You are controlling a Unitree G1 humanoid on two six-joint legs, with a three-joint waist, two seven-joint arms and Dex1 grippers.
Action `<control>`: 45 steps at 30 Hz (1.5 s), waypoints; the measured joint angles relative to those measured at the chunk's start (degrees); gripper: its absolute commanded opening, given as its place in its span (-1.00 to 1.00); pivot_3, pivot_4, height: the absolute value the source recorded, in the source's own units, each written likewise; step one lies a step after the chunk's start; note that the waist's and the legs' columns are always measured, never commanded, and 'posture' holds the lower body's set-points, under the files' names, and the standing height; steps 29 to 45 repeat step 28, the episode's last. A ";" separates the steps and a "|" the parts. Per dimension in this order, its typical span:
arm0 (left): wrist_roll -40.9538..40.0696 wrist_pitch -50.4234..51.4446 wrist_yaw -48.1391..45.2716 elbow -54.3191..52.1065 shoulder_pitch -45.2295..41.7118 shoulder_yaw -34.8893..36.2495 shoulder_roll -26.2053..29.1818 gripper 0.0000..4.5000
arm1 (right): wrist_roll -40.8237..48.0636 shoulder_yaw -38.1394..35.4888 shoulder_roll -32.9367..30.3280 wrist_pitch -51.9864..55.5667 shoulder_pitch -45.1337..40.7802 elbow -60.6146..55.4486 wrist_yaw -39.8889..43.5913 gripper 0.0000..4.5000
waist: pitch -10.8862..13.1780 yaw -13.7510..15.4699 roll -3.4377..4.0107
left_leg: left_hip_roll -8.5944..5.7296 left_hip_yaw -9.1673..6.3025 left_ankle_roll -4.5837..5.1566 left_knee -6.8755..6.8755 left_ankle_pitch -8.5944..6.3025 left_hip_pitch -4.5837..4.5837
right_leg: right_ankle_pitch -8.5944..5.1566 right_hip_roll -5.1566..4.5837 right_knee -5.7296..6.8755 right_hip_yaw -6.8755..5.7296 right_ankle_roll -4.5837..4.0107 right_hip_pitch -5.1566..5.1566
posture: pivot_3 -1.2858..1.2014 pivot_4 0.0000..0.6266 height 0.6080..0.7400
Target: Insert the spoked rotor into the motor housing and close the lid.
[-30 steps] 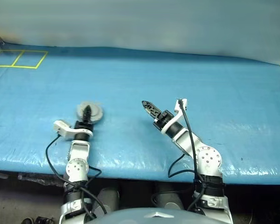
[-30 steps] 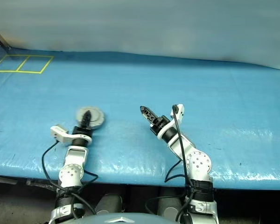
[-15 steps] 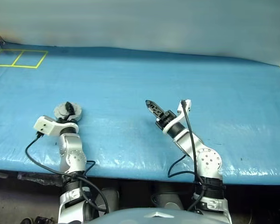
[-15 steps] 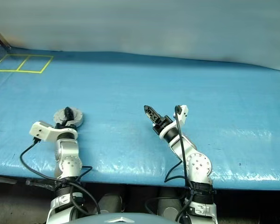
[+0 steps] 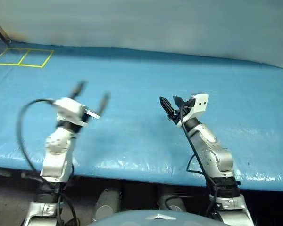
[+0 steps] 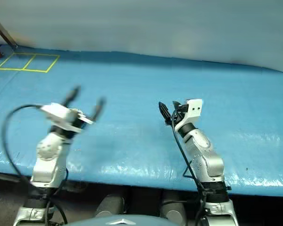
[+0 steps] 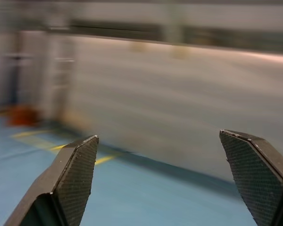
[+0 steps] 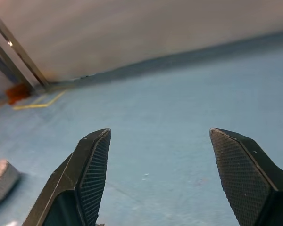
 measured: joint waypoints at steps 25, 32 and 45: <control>3.48 -2.74 -13.06 11.82 -0.43 -4.43 -0.52 1.00 | -7.31 2.06 -18.57 -1.98 9.10 1.00 25.11 0.98 | 0.27 0.85 -0.41 | 0.14 0.03 0.01 0.08 -0.03 -0.02 | -0.01 0.04 0.10 -0.04 0.00 -0.03 | 0.03 -0.52 1.00; 3.45 -3.49 -13.08 12.22 -0.43 -4.28 -1.10 1.00 | -8.20 2.06 -18.45 -1.98 9.10 1.00 24.58 0.98 | 0.27 0.84 -0.41 | 0.14 0.03 0.01 0.09 -0.03 -0.01 | 0.00 0.04 0.10 -0.04 0.01 -0.01 | 0.03 -0.52 1.00; 3.45 -3.49 -13.08 12.22 -0.43 -4.28 -1.10 1.00 | -8.20 2.06 -18.45 -1.98 9.10 1.00 24.58 0.98 | 0.27 0.84 -0.41 | 0.14 0.03 0.01 0.09 -0.03 -0.01 | 0.00 0.04 0.10 -0.04 0.01 -0.01 | 0.03 -0.52 1.00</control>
